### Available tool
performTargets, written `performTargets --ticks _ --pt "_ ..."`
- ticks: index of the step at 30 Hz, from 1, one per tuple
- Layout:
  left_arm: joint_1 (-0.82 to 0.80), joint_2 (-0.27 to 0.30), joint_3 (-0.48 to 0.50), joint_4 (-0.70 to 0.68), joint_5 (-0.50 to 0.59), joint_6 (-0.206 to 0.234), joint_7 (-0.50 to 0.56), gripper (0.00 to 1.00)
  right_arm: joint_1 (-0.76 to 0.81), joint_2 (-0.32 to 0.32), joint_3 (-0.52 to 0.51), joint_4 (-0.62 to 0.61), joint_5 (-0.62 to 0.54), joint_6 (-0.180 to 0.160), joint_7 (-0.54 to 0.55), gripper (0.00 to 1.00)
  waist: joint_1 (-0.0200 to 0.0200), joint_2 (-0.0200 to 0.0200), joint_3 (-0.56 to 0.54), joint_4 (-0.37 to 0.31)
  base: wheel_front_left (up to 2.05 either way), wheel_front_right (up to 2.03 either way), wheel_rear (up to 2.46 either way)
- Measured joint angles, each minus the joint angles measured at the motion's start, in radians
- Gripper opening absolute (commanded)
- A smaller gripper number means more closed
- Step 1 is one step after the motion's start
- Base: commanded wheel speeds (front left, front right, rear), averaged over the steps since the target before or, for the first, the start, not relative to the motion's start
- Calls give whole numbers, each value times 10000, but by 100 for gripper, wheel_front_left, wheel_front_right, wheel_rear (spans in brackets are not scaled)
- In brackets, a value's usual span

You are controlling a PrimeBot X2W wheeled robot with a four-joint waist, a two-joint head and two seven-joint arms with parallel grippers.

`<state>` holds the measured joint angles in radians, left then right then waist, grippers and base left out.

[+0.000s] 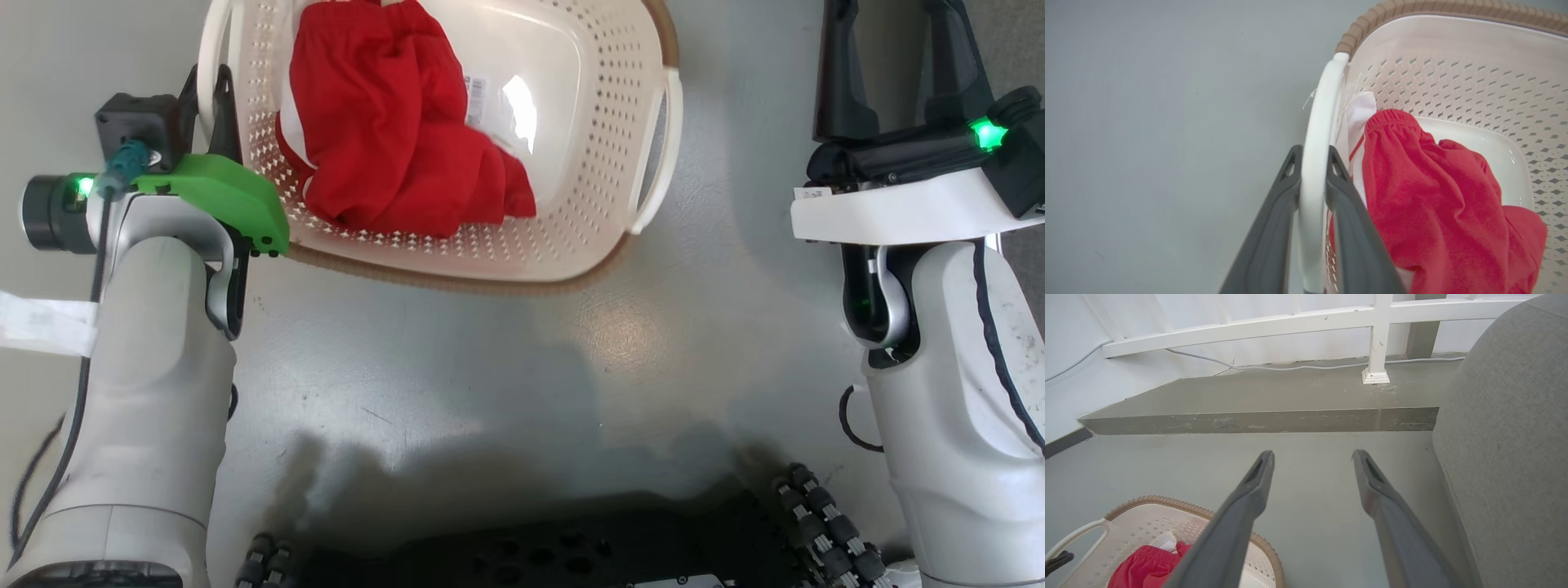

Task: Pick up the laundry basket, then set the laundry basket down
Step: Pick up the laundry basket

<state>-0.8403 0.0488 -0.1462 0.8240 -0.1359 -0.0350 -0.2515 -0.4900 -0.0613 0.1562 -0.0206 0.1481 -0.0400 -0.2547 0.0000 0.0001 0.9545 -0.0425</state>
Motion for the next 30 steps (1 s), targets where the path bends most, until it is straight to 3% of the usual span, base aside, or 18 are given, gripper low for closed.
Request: performTargets --ticks 8,30 --pt "126 -163 265 0 -474 2 0 0 -6 0 40 109 17 -12 0 100 0 0 -210 15 0 0 0" --pt "622 -251 -161 92 -913 4 -2 0 -14 2 251 169 240 -67 0 100 0 0 -412 -323 0 0 0"
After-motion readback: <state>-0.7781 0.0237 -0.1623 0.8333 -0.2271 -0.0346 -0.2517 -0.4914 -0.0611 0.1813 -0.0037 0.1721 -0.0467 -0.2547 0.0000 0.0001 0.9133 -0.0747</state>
